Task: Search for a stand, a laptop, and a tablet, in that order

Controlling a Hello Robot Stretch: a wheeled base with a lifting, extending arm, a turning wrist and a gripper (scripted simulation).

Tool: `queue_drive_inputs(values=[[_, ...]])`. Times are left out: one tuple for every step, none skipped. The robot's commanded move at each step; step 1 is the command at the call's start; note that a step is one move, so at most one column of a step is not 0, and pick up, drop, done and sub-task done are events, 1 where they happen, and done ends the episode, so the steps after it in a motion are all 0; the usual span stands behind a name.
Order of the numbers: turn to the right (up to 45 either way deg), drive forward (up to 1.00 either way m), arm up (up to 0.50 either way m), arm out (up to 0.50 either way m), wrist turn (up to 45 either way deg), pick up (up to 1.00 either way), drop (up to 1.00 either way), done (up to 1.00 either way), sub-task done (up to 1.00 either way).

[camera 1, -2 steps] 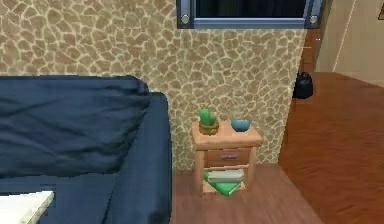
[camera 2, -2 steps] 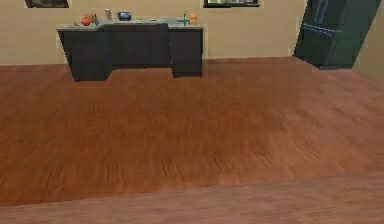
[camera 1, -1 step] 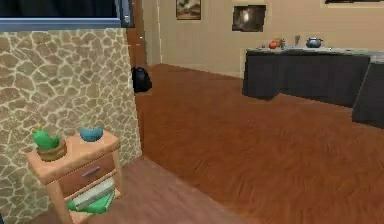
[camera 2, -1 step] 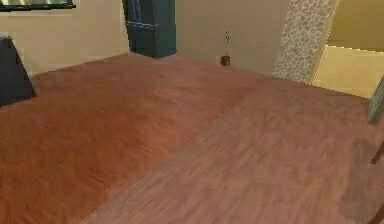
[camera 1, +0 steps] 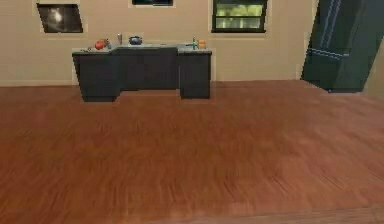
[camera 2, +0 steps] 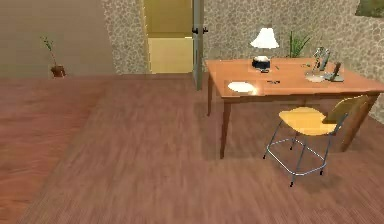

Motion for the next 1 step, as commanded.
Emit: queue_drive_inputs(values=[[45.0, 0.00, 0.00, 0.00, 0.0, 0.00, 0.00, 0.00, 0.00]])
